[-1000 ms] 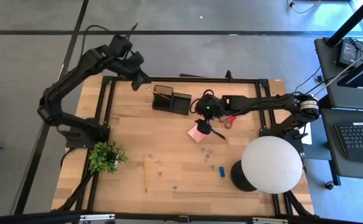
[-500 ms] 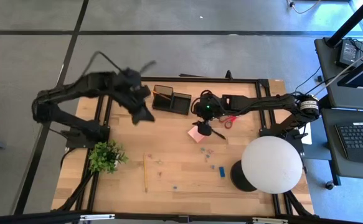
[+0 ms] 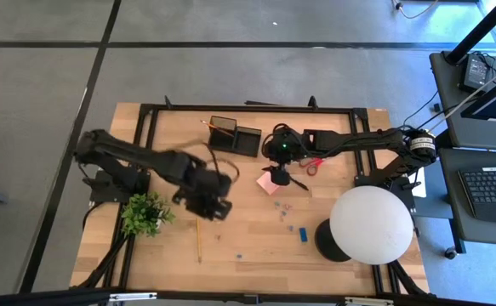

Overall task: Pick and place office supplies into organizer
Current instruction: Put the yellow pencil into the black desk organizer

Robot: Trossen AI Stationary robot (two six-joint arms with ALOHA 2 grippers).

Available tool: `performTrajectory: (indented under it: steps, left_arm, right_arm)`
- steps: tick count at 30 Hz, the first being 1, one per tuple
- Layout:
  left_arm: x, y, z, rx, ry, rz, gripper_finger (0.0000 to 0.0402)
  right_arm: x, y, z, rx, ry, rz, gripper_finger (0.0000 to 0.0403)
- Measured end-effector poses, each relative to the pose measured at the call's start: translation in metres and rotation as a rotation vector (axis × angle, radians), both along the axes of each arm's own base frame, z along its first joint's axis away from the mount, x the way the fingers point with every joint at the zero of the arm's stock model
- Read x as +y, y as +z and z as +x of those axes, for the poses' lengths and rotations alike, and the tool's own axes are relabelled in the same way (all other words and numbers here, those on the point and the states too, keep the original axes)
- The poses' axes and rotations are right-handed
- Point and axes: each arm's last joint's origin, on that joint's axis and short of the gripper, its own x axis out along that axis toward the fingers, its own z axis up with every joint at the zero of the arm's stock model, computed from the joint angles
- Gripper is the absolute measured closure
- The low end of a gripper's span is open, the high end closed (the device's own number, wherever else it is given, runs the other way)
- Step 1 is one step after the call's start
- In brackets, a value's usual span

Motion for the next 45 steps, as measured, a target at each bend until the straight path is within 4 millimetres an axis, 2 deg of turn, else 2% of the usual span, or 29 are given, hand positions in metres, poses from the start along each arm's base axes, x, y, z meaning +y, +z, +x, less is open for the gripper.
performTrajectory:
  steps: [6,12,20,24,30,37,45]
  left_arm:
    - [-0.04,-0.044,0.014,0.22,0.084,0.003,0.0299]
    - [-0.064,-0.078,0.021,0.393,0.178,0.0,0.0299]
    - [-0.092,-0.107,0.028,0.447,0.269,-0.009,0.0299]
    - [-0.104,-0.114,0.025,0.478,0.281,0.0,0.0299]
    - [-0.113,-0.117,0.017,0.495,0.312,0.023,0.0299]
    - [-0.121,-0.143,0.011,0.4,0.319,0.028,0.0299]
    - [-0.118,-0.159,0.0,0.418,0.368,0.086,0.03]
  right_arm:
    - [0.0,0.0,0.0,-0.003,0.016,-0.015,0.0119]
    - [0.001,0.0,0.0,-0.007,0.051,0.021,0.0119]
    - [0.002,0.0,0.0,-0.011,0.069,0.039,0.0119]
    - [0.002,0.0,0.0,-0.011,0.069,0.039,0.0119]
    - [0.002,0.001,0.001,-0.018,0.069,0.037,0.0119]
    - [0.002,0.001,0.001,-0.018,0.069,0.037,0.0119]
    - [0.002,0.001,0.001,-0.018,0.066,0.04,0.0119]
